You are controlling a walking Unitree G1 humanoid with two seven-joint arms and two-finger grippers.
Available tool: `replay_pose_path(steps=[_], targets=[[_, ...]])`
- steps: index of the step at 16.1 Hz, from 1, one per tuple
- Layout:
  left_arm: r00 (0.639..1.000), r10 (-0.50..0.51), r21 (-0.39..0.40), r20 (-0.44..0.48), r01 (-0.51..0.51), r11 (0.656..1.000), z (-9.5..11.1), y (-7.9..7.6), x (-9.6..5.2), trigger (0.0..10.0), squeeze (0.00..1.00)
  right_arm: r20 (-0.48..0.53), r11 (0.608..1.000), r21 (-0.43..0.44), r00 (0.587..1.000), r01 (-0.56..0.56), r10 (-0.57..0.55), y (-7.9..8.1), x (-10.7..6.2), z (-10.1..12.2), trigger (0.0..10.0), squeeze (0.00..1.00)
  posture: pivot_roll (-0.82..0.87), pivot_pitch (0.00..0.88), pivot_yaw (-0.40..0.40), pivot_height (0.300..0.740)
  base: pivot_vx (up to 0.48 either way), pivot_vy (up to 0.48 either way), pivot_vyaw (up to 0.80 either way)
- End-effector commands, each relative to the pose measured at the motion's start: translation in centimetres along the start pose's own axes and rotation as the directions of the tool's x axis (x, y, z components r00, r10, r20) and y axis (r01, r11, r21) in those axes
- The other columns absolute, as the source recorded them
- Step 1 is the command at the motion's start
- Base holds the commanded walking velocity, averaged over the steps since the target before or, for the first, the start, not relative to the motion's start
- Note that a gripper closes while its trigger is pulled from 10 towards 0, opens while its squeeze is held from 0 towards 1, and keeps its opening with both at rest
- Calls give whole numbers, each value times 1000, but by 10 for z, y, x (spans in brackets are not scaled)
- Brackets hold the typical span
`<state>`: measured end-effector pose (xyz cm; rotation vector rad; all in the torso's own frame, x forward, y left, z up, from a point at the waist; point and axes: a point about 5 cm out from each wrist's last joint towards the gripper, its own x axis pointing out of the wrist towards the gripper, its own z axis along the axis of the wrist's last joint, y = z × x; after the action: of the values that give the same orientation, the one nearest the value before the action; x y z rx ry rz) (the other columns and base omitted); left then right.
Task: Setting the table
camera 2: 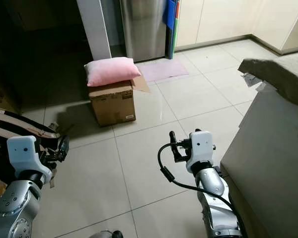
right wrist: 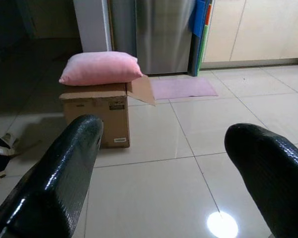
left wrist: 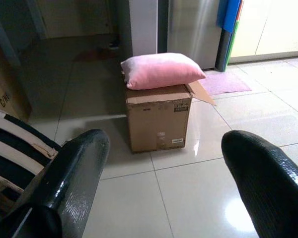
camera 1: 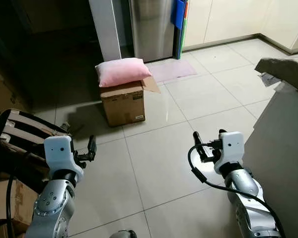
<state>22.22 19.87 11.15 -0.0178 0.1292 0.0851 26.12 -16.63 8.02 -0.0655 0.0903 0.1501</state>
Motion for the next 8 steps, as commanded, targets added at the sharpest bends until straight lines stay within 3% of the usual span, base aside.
replay_pose_path(steps=[1,7,8], targets=[[1000,2,11,6,-2,1000,0,1,1,10000,0,-2,1000,10,1000,10,-10,-1,0,-3,10000,0,-105,40,100,740,0,0,0],[1000,-5,10,18,5,1000,0,-1,3,10000,0,12,1000,13,1000,20,-20,-4,-1,-3,10000,0,-115,28,99,740,0,0,0],[1000,-8,8,25,8,1000,2,-2,3,10000,0,52,998,59,999,6,-9,-3,-1,3,10000,0,-114,29,100,740,0,0,0]])
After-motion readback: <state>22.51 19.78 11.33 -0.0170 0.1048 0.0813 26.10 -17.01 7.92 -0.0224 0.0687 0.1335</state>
